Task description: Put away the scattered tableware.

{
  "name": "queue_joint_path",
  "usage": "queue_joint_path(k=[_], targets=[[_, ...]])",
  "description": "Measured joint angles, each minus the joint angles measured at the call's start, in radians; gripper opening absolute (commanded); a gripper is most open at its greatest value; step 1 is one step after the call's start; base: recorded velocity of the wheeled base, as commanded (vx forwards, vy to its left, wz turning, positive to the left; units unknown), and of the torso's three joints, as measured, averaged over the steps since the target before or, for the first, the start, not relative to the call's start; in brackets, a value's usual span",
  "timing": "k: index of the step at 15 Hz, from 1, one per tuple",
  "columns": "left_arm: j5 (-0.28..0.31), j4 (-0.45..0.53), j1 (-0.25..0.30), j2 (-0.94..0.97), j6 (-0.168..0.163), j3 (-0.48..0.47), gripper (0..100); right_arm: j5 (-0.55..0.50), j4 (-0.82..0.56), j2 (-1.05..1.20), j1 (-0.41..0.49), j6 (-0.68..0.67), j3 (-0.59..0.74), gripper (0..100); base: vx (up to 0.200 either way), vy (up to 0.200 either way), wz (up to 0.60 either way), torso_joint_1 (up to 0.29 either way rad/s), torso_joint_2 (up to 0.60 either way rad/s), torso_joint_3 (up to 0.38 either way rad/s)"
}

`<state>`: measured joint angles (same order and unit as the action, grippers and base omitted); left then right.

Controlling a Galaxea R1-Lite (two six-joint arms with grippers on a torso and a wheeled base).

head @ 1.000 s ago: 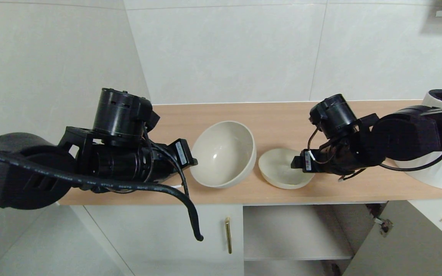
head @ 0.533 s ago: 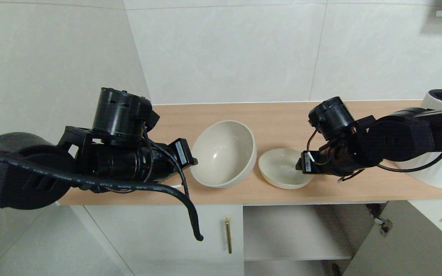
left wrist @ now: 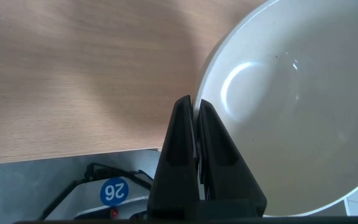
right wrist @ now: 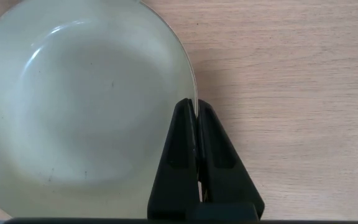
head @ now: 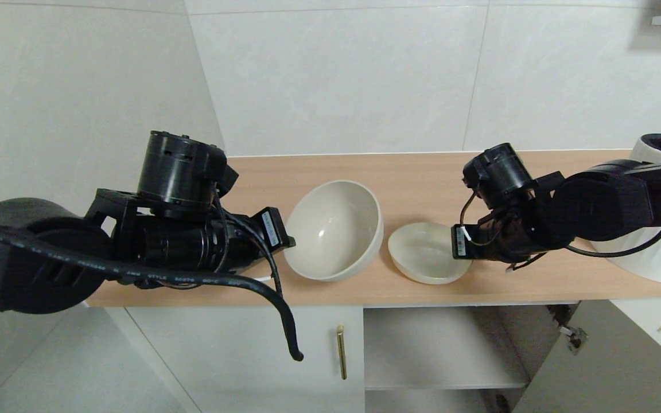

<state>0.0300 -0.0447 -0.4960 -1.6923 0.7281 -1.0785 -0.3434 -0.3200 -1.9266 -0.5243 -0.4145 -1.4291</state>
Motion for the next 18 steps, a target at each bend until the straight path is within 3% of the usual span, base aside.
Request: queue_joint_path(k=[3,7,10,13,14,18], targets=[[0.000,0.055,0.000,0.027,-0.009,0.000,0,0.006,-0.003,0.034,-0.004,-0.006,0.017,0,0.000,0.000,0.00,0.000,0.00,0.000],[-0.005,0.154,0.001,0.140,-0.113,0.068,0,0.096,-0.004,0.139,-0.020,-0.013,0.093,0,0.000,0.000,0.00,0.000,0.00,0.000],[-0.001,0.183,0.001,0.250,-0.151,0.155,0,0.167,-0.003,0.255,-0.038,-0.049,0.183,0,0.000,0.000,0.00,0.000,0.00,0.000],[0.000,0.189,0.000,0.329,-0.217,0.221,0,0.262,-0.002,0.379,-0.049,-0.056,0.309,0,0.000,0.000,0.00,0.000,0.00,0.000],[0.000,0.189,0.000,0.344,-0.224,0.239,0,0.304,0.000,0.412,-0.051,-0.057,0.340,0,0.000,0.000,0.00,0.000,0.00,0.000],[-0.001,0.188,-0.003,0.372,-0.227,0.268,0,0.310,0.024,0.466,-0.054,-0.047,0.414,0,0.000,0.000,0.00,0.000,0.00,0.000]])
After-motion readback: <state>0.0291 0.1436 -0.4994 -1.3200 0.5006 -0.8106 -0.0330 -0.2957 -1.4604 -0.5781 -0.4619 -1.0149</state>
